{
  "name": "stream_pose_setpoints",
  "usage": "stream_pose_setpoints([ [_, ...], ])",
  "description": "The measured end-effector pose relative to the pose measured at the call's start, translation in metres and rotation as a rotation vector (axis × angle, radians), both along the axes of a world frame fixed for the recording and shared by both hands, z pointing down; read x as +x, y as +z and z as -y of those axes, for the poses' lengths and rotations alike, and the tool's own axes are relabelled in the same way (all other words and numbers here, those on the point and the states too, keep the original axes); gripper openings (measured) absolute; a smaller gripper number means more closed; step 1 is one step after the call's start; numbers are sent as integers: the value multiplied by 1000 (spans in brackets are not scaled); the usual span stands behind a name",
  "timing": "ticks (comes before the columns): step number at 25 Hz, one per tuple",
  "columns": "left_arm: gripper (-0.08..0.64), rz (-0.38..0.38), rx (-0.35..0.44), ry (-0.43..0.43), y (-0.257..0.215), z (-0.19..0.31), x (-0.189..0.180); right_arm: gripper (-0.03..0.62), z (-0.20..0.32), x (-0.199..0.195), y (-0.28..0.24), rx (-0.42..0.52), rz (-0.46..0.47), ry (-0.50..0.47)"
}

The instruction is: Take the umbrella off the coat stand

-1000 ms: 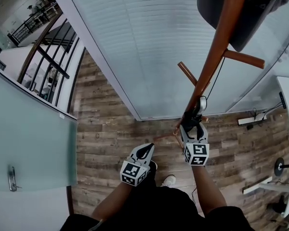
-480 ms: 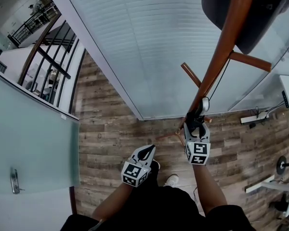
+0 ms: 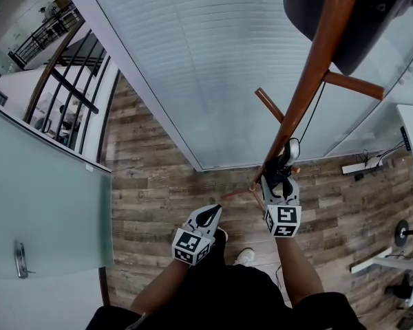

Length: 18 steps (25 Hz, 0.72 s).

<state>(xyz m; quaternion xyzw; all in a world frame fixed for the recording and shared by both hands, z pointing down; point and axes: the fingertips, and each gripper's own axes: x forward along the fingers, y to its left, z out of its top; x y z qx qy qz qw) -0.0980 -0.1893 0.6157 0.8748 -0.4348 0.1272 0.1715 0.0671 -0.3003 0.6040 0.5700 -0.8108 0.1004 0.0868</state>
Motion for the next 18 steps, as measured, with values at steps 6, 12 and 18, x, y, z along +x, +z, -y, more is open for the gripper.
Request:
stream_pose_setpoints([
  [6, 14, 3, 3, -34, 0, -6, -7, 241, -8, -2, -24, 34, 23, -19],
  [12, 14, 1, 8, -54, -1, -10, -12, 239, -14, 0, -52, 71, 45, -26],
  [18, 14, -1, 20, -39, -4, -15, -1, 238, -21, 4, -87, 137, 65, -41],
])
